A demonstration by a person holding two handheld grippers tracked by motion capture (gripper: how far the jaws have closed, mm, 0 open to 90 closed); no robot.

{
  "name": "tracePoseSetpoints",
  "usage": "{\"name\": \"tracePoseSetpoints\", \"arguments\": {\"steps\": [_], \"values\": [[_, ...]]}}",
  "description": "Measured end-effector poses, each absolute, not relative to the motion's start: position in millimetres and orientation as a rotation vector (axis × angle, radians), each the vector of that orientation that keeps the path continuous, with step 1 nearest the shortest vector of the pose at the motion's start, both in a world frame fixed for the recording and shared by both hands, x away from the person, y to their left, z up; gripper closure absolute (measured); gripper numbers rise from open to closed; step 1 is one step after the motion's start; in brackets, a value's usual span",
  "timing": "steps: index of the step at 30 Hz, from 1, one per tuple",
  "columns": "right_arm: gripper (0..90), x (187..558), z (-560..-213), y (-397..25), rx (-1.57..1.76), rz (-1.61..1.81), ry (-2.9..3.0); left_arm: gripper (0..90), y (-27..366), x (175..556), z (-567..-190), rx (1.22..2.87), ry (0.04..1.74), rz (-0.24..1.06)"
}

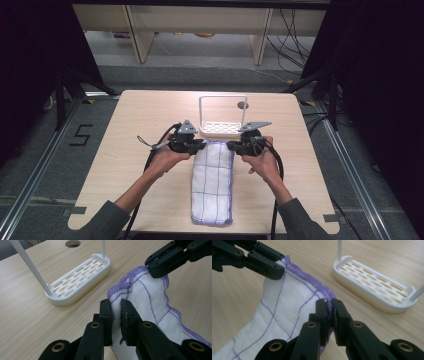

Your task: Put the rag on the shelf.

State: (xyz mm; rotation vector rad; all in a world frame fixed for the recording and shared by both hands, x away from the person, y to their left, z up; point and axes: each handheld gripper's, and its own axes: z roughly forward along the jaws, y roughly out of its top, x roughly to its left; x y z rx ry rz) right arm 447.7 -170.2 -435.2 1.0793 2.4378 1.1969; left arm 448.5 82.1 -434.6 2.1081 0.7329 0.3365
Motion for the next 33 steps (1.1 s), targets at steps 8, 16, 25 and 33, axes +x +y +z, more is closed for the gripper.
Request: {"name": "tracePoseSetpoints", "arguments": {"steps": [8,16,25,33], "values": [[84.5,430,-414,-177,1.039,1.236,2.477,80.3,83,429,-407,2.082,0.679,0.309],[84.7,415,-385,-184,0.974,1.249,2.453,80.3,79,410,-376,2.077,0.555,0.358],[85.0,421,-340,-188,0.915,1.274,2.381,80.5,79,415,-341,2.032,0.546,0.361],[85.1,443,-300,-187,0.930,1.300,2.343,80.7,80,441,-305,2.024,0.606,0.383]]}}
